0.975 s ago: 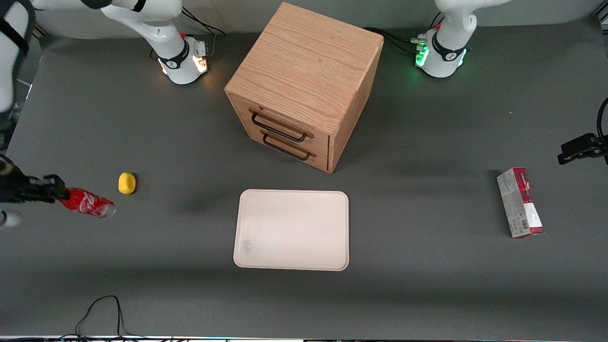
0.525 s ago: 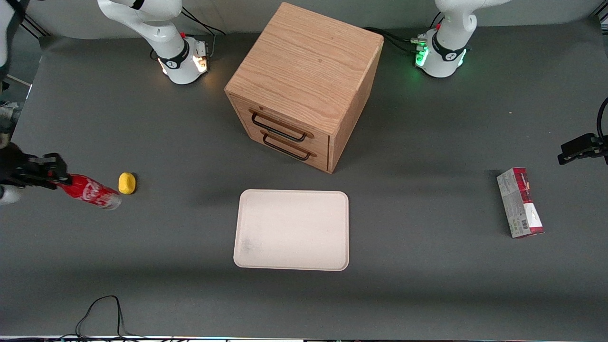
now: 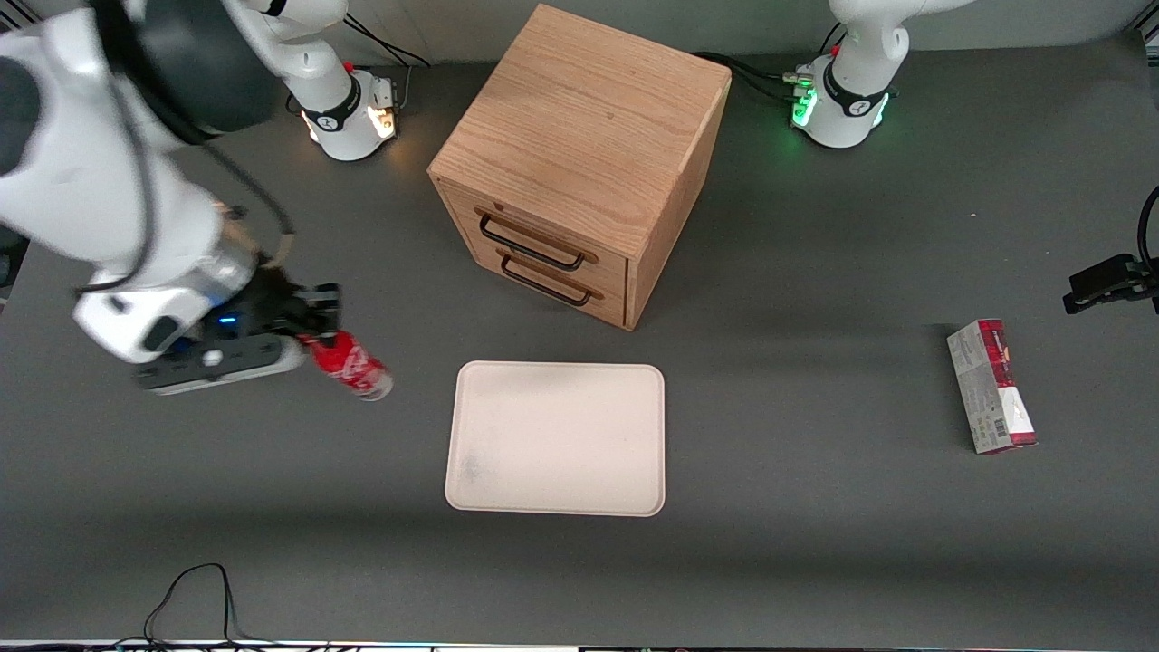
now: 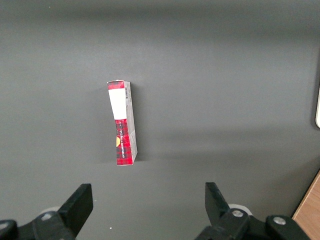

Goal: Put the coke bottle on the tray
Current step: 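Lift the bottle and carry it toward the white tray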

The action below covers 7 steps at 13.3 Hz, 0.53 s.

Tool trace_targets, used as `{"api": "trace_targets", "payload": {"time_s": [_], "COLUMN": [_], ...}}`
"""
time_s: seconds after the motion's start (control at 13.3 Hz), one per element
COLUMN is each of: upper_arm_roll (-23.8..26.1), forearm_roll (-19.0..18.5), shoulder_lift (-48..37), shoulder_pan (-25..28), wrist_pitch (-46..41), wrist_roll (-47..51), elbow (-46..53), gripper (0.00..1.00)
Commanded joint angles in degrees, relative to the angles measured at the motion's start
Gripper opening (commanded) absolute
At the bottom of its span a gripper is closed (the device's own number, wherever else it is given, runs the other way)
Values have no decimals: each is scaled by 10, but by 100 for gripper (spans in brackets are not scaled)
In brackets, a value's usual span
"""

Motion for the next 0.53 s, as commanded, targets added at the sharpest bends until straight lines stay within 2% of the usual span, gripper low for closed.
{"api": "trace_targets", "payload": {"time_s": [0.0, 0.45], "upper_arm_roll": [-1, -6], "forearm_roll": [-15, -14], "shoulder_lift": [17, 121], "shoulder_pan": [26, 22], "wrist_pitch": [16, 107], "wrist_roll": [33, 31], "elbow": [12, 12], "gripper": [0, 0]}}
